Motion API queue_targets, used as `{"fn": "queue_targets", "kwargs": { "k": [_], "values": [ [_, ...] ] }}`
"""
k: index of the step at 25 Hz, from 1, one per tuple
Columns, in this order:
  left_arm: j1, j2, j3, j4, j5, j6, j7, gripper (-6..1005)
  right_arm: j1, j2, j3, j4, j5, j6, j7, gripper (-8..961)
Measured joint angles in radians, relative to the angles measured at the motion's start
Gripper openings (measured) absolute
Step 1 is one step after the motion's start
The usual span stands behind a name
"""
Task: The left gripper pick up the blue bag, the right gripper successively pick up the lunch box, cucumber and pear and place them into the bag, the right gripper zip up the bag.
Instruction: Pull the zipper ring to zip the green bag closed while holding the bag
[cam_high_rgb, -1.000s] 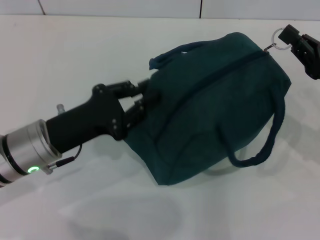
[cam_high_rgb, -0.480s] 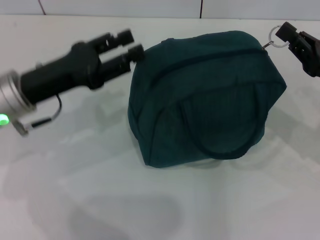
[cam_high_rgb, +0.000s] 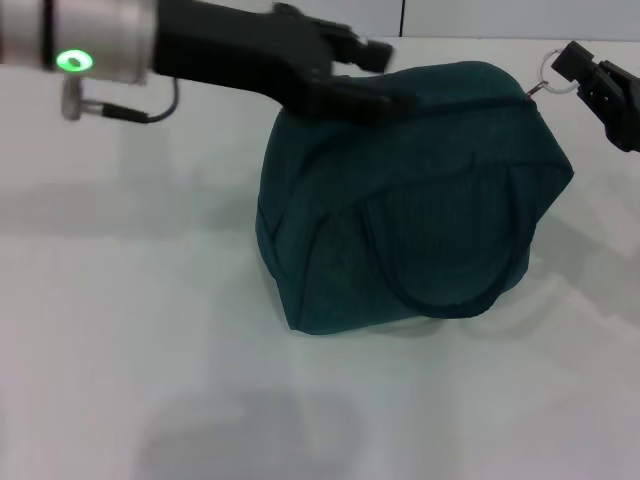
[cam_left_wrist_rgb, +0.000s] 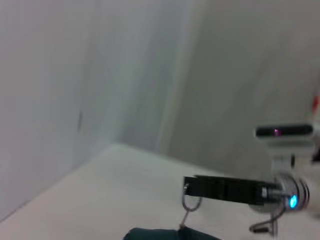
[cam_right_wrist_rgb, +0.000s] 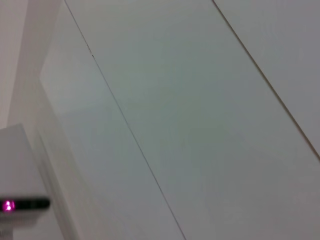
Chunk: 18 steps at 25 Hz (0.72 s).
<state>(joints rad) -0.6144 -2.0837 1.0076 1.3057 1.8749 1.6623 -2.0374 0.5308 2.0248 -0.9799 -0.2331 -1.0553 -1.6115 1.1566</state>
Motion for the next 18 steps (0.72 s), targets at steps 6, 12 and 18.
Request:
{"fn": "queue_targets", "kwargs": {
  "k": [6,12,18],
  "values": [
    [-0.071,-0.001,0.149,0.155,0.155,-0.021,-0.142,603,0.0,0.0,0.002,0.0,0.005,-0.001,0.008,131],
    [-0.089,-0.002,0.192,0.161,0.222,-0.078,-0.159,602,0.0,-0.001,-0.002,0.0,0.026,-0.007,0.016,134],
    [-0.09,-0.002,0.226,0.159,0.236,-0.092,-0.162,598,0.002,-0.002,-0.003,0.0,0.026,-0.008,0.023,136]
  ]
}}
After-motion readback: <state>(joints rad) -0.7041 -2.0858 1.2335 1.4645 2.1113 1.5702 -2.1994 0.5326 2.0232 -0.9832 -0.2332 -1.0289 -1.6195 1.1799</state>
